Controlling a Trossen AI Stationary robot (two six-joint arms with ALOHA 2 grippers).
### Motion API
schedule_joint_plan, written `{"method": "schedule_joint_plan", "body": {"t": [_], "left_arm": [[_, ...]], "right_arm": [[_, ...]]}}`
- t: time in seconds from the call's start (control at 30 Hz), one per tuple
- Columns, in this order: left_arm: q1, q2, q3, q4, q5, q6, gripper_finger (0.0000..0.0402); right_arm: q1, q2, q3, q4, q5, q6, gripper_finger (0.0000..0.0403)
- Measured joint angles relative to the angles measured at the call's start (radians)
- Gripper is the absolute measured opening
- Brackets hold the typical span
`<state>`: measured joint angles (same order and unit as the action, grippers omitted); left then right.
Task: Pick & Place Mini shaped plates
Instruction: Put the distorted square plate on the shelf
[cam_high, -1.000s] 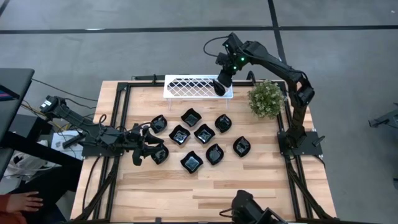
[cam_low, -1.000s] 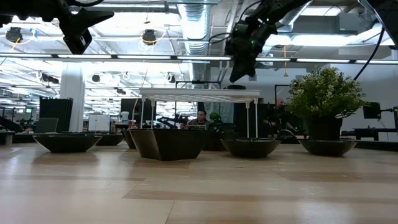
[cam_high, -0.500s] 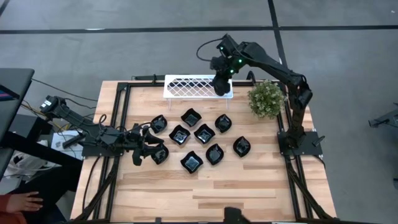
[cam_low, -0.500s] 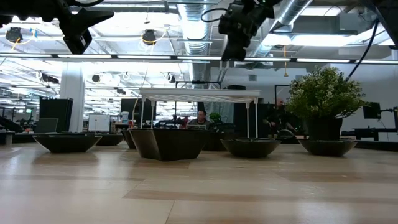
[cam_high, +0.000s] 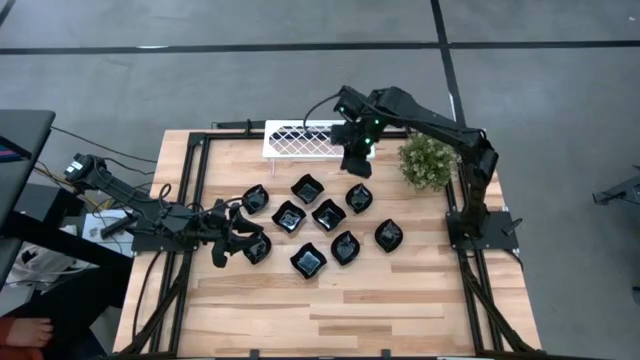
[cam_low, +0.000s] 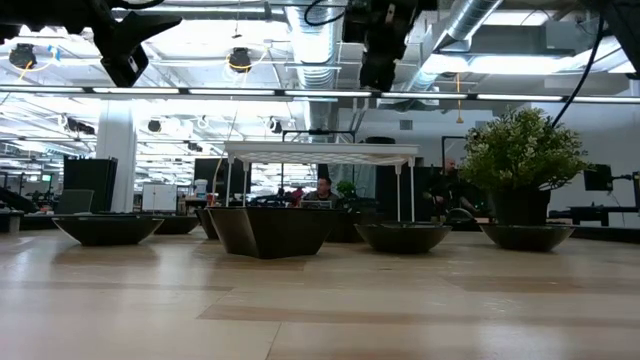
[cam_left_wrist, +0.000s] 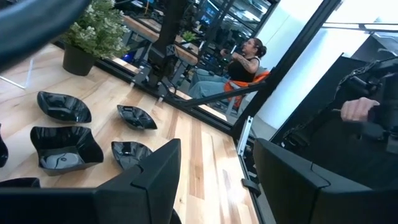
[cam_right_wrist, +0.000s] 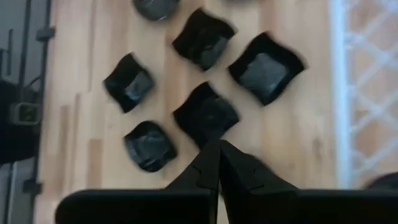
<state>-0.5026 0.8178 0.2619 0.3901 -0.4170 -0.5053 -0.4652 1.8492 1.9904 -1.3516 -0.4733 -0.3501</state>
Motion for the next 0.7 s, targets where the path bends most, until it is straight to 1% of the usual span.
{"method": "schedule_joint_plan", "body": {"t": [0.13, 0.2, 0.37, 0.57, 0.7], "left_arm": [[0.000, 0.000, 0.000, 0.000, 0.000, 0.009, 0.0205], [0.000, 0.000, 0.000, 0.000, 0.000, 0.012, 0.0205], [0.000, 0.000, 0.000, 0.000, 0.000, 0.029, 0.0205], [0.000, 0.000, 0.000, 0.007, 0.000, 0.030, 0.0205], [0.000, 0.000, 0.000, 0.009, 0.000, 0.030, 0.0205]], "right_arm": [[0.048, -0.034, -0.036, 0.015, 0.002, 0.036, 0.0001], [0.078, -0.054, -0.074, 0.069, 0.000, 0.067, 0.0001], [0.148, -0.125, -0.253, 0.209, 0.003, 0.146, 0.0001], [0.236, -0.229, -0.484, 0.402, 0.012, 0.282, 0.0001], [0.287, -0.303, -0.608, 0.501, 0.085, 0.387, 0.0001]]}}
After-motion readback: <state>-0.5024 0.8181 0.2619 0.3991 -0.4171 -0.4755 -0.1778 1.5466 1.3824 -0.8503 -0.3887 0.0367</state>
